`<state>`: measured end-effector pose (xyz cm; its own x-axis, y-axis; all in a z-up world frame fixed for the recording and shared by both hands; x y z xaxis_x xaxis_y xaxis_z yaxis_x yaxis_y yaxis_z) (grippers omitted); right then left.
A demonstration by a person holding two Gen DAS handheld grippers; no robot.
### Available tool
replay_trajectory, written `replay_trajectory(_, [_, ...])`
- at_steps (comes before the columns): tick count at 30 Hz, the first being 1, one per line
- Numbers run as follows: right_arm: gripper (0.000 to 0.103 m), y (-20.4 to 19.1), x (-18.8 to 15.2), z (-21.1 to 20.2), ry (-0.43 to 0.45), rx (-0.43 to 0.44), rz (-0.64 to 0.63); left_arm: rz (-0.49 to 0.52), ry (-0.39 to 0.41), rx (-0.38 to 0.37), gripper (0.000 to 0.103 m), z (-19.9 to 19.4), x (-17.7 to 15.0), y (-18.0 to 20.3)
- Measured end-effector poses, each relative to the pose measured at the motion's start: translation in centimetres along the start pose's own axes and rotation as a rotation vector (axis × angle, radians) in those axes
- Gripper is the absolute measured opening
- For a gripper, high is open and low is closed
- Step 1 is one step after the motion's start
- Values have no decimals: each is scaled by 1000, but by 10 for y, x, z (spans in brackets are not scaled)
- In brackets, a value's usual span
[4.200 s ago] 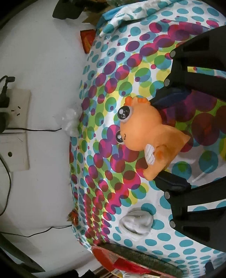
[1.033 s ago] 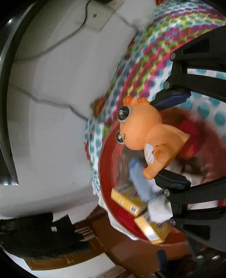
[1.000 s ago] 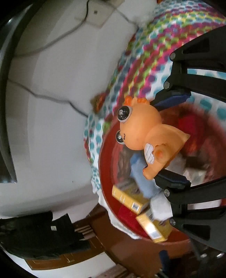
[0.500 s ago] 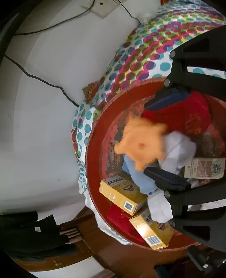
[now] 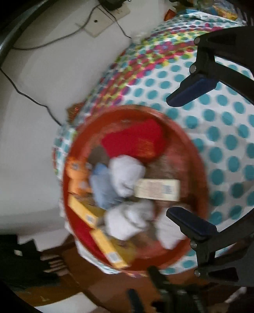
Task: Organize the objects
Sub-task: 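Open the left gripper over the tray while the right gripper lowers the orange toy into it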
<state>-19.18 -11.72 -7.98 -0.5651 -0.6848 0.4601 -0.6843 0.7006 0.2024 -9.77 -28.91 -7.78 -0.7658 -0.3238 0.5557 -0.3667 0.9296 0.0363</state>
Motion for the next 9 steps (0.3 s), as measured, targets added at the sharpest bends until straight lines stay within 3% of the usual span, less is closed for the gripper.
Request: replay_trajectory(9, [102,-20,-34,-3,-49,32,-27,42,-9,24,83,-10,-7,21])
Point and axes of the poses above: each gripper's, at about its wrist camera, not at the fingertips, and z roughly the way its jaws point, y to its right, x to its top, the point moved 5 cm from there along z, roughly the way its jaws point, and after that the axes turned 4 degrees about -x, right-handed, at the moved point
